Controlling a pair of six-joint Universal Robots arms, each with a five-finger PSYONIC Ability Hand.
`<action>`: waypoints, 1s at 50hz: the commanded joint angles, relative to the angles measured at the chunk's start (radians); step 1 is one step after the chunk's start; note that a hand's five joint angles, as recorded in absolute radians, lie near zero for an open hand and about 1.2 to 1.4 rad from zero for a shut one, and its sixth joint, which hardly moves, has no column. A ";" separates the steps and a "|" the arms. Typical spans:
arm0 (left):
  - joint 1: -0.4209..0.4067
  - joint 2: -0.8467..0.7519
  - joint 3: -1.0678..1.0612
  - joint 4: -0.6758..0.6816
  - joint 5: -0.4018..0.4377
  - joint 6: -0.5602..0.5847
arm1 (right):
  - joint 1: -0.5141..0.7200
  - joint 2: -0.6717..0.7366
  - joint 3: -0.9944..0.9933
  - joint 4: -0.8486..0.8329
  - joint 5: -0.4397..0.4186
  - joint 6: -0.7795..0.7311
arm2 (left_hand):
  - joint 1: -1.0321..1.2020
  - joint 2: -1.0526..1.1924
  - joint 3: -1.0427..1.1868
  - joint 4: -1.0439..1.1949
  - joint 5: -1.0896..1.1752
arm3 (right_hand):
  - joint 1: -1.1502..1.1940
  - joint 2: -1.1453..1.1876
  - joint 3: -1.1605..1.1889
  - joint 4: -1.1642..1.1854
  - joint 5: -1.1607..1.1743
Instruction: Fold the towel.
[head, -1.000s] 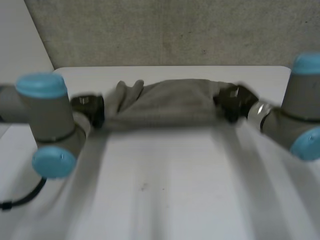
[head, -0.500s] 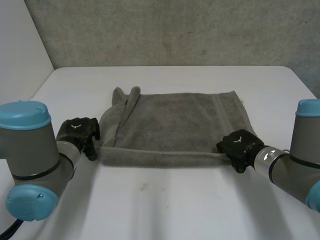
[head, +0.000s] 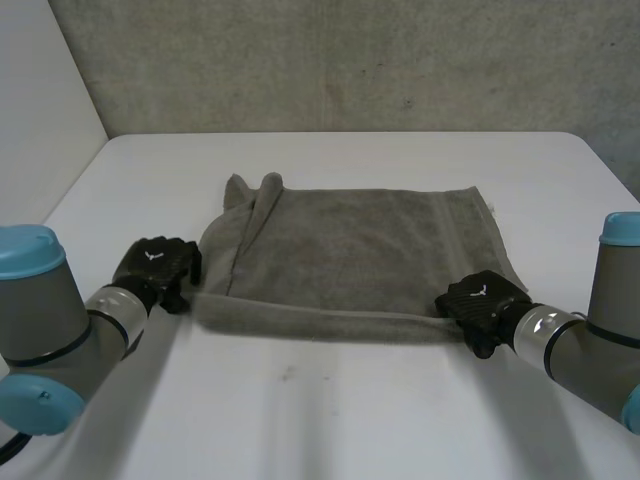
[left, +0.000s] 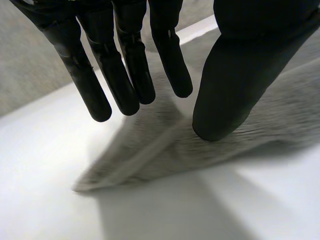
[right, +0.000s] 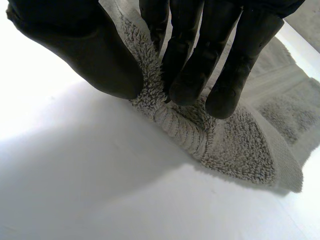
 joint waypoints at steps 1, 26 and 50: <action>0.054 -0.040 0.010 0.059 0.047 0.084 | -0.061 -0.004 -0.013 0.000 -0.001 -0.001 | 0.049 0.049 0.049 0.048 0.050 | 0.066 0.074 0.056 0.056 0.056; 0.112 -0.040 0.001 0.010 0.156 0.089 | -0.081 0.011 -0.016 -0.007 -0.001 -0.007 | 0.075 0.075 0.075 0.074 0.076 | 0.066 0.074 0.056 0.056 0.056; 0.094 -0.088 0.012 0.001 0.157 0.087 | -0.081 0.022 -0.019 -0.020 0.001 -0.001 | 0.374 0.373 0.373 0.372 0.374 | 0.066 0.074 0.056 0.056 0.056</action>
